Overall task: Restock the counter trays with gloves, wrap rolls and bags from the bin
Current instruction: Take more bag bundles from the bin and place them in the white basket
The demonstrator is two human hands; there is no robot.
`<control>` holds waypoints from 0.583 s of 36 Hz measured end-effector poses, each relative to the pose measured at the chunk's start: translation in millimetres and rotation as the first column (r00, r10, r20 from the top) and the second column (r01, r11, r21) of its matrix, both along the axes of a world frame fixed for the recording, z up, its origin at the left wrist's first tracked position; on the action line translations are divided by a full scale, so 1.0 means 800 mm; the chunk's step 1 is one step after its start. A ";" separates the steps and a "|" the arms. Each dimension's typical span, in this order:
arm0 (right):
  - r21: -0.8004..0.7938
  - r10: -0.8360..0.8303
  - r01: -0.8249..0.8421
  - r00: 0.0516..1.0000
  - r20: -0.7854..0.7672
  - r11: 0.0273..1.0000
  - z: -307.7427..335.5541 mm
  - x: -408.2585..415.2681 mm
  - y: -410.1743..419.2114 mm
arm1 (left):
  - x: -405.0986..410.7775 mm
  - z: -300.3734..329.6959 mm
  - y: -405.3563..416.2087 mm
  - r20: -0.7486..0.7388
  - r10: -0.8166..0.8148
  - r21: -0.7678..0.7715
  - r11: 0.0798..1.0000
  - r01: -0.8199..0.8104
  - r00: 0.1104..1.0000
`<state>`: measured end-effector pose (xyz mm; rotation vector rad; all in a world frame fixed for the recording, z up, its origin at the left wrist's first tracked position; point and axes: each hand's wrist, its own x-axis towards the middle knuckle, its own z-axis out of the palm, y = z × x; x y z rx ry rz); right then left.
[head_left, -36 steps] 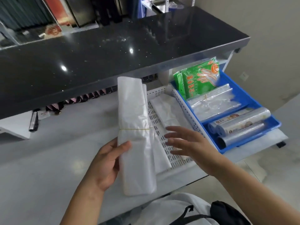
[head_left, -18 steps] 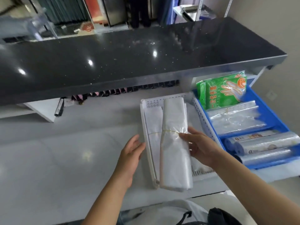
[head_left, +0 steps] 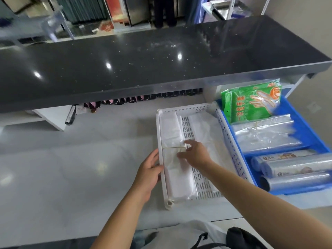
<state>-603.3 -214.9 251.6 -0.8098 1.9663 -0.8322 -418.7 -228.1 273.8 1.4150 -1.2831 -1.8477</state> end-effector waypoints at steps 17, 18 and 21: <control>0.034 0.383 -0.442 0.732 -0.563 0.896 -0.007 0.032 0.033 | -0.003 -0.007 0.002 0.127 0.062 -0.043 0.997 -0.057 0.990; 0.036 0.388 -0.445 0.735 -0.557 0.895 -0.007 0.032 0.034 | -0.004 -0.006 0.003 0.136 0.070 -0.037 0.997 -0.066 0.988; 0.043 0.417 -0.471 0.729 -0.543 0.881 -0.011 0.026 0.035 | -0.006 -0.008 0.003 0.154 0.084 -0.028 0.996 -0.080 0.985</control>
